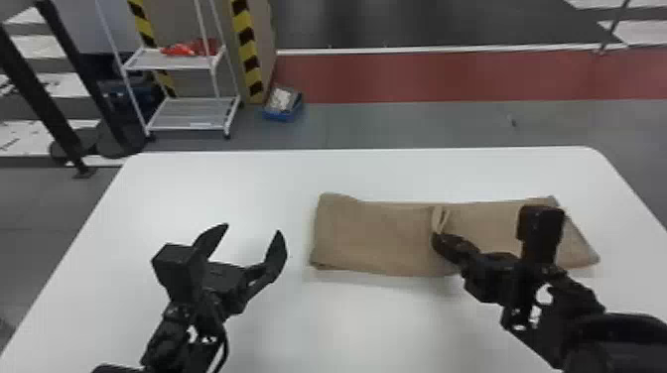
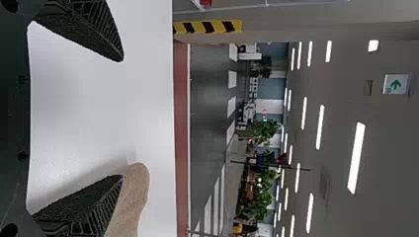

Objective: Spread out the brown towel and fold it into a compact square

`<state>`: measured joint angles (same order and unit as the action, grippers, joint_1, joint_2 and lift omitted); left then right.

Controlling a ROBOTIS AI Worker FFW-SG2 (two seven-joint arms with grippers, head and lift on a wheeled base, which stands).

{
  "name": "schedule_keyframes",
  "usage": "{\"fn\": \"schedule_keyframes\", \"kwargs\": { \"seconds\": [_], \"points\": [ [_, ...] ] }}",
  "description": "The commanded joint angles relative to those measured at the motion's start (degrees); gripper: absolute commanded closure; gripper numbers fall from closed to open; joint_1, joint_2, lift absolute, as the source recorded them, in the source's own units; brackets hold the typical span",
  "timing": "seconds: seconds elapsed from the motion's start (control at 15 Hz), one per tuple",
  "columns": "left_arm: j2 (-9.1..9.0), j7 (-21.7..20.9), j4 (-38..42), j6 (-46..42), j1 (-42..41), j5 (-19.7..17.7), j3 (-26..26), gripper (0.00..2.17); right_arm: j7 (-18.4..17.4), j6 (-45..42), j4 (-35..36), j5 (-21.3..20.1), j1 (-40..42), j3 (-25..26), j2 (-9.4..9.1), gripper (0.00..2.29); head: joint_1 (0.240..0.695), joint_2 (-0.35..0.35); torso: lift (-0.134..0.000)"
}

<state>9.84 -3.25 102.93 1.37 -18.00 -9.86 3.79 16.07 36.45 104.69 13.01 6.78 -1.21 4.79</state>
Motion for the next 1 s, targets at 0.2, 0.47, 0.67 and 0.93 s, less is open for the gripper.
{"fn": "schedule_keyframes", "kwargs": {
  "seconds": [0.2, 0.47, 0.67, 0.93],
  "points": [
    [-0.08, 0.18, 1.83, 0.00, -1.25, -0.08, -0.98, 0.03, 5.02, 5.52, 7.72, 2.37, -1.94, 8.77, 0.75, 1.33, 0.695, 0.069, -0.119],
    [-0.08, 0.09, 2.01, 0.00, -1.51, -0.08, -1.33, 0.03, 8.80, 14.66, -0.19, 3.78, -8.45, 17.12, 6.81, 1.33, 0.695, -0.007, -0.119],
    [-0.52, 0.09, 1.40, 0.00, -0.54, -0.16, -0.54, 0.03, 10.91, 11.85, -5.64, 2.37, -10.20, 16.41, 7.16, 1.33, 0.695, -0.083, -0.119],
    [-0.52, 0.44, 0.78, 1.23, 0.77, 0.01, -0.28, 0.03, 12.40, 14.14, -0.72, 3.96, -10.29, 19.49, 7.43, 1.33, 0.695, -0.093, -0.119]
  ]
}}
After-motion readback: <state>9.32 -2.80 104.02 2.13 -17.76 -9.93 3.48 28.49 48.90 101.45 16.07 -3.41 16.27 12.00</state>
